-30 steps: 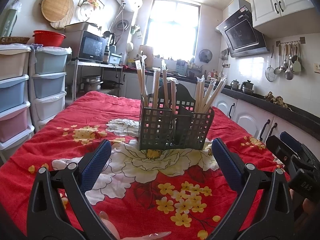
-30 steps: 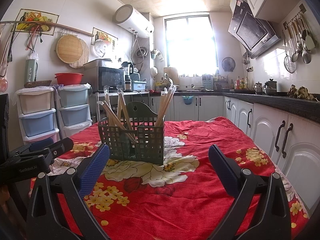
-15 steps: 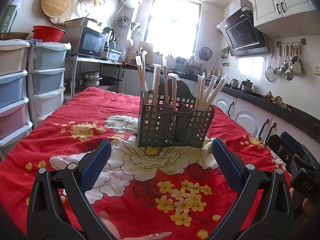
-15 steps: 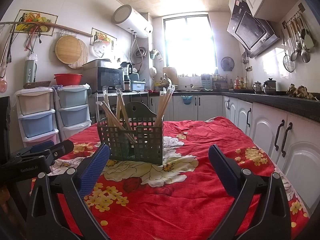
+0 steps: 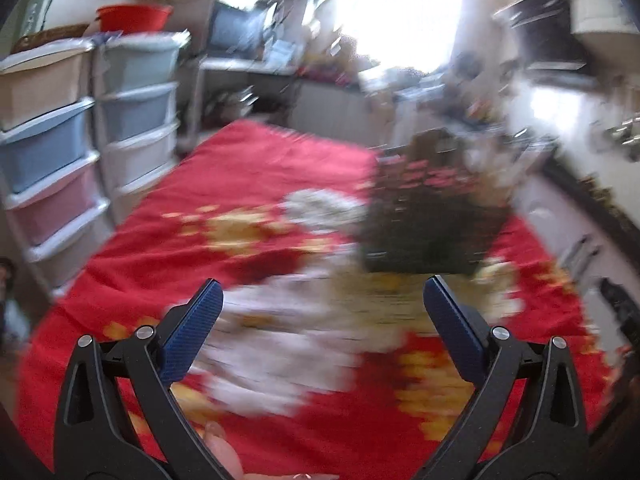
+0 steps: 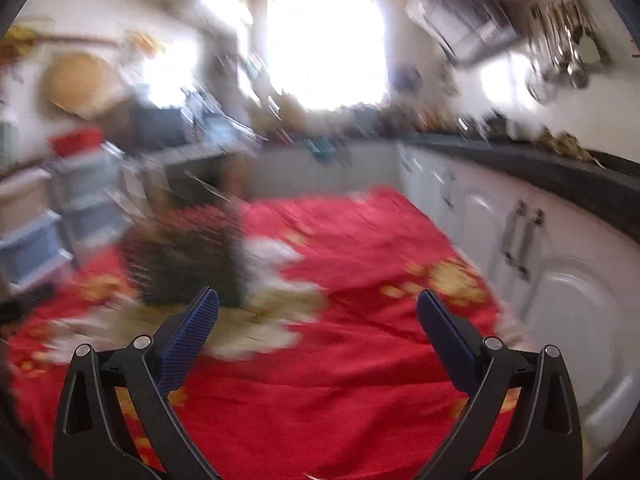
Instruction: Organize utensils
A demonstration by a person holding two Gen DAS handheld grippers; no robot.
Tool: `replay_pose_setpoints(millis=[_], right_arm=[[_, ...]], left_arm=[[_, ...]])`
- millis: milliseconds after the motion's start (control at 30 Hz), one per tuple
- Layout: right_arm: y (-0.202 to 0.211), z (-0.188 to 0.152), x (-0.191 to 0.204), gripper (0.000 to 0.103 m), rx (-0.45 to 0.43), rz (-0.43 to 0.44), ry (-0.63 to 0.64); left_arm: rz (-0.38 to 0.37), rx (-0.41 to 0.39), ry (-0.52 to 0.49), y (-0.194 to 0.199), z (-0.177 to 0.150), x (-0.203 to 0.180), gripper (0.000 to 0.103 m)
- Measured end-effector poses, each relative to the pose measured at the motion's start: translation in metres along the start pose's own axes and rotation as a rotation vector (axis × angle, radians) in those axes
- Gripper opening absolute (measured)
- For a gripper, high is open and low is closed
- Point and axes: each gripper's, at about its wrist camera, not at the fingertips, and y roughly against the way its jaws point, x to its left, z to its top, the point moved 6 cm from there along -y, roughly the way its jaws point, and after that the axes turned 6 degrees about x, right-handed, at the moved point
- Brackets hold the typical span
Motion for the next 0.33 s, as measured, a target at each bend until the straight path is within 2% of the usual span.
replay_pose_setpoints(millis=[67, 133, 233, 300, 333], right_arm=[[-0.037, 0.002, -0.028, 0.097, 0.169, -0.087, 0.002], [-0.075, -0.004, -0.052, 0.097, 0.335, -0.139, 0.005], [-0.117, -0.019, -0.074, 0.097, 0.454, -0.179, -0.004], [-0.138, -0.033, -0.082, 0.098, 0.522, -0.137, -0.070], [-0.140, -0.037, -0.082, 0.098, 0.508, -0.140, -0.079]], left_arm=[[0.132, 0.130, 0.008, -0.031, 0.007, 0.035, 0.093], [0.221, 0.230, 0.043, -0.061, 0.006, 0.064, 0.093], [0.246, 0.286, 0.111, -0.094, 0.000, 0.089, 0.093], [0.280, 0.329, 0.101, -0.111, -0.009, 0.095, 0.094], [0.289, 0.321, 0.092, -0.108, -0.008, 0.093, 0.094]])
